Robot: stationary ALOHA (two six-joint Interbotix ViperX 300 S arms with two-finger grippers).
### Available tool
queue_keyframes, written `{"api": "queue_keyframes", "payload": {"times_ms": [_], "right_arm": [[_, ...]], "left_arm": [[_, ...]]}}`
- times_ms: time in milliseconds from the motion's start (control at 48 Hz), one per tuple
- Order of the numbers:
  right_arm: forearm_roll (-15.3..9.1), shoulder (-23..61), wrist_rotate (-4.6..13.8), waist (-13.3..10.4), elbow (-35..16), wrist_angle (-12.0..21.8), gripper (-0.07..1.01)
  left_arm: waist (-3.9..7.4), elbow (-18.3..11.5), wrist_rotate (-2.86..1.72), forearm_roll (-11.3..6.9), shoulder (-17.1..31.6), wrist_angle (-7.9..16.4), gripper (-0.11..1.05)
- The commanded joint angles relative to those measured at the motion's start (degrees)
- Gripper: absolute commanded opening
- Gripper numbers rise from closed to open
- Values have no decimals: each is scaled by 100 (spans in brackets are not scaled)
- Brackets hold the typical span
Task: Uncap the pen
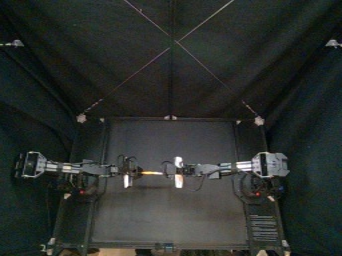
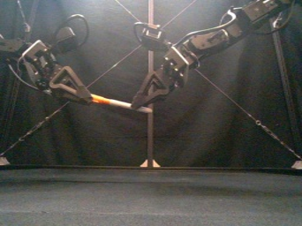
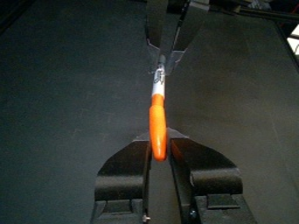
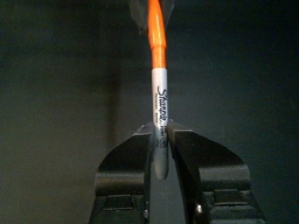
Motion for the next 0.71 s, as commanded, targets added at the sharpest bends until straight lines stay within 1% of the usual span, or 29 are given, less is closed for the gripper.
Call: {"api": "queue_keyframes", "payload": {"times_ms": [21, 42, 167, 271, 375, 458, 542, 646, 667, 708], "right_arm": [[18, -325, -9, 9, 9, -18, 54], [18, -343, -9, 9, 35, -18, 54], [18, -439, -9, 9, 132, -18, 54], [26, -536, -9, 9, 237, -18, 54], [26, -624, -9, 9, 325, -18, 54], [26, -694, -9, 9, 396, -18, 54], [26, -782, -9, 9, 457, -18, 54], [18, -879, -9, 9, 536, -18, 54], [18, -888, -9, 9, 554, -18, 54], [26, -923, -9, 9, 580, -18, 54]], "left_arm": [[44, 26, 9, 0, -299, -18, 52], [44, 44, 18, 0, -360, -18, 52], [35, 185, 9, -9, -712, 44, 52], [0, 290, 9, 0, -1002, 211, 52], [-18, 325, 9, -9, -1204, 466, 52], [-35, 325, 9, 0, -1283, 703, 52], [-26, 325, 9, 9, -1327, 914, 52], [-35, 325, 9, 9, -1327, 1011, 52], [-26, 325, 18, 0, -1327, 1011, 52], [-35, 334, 9, 0, -1327, 1011, 52]]}}
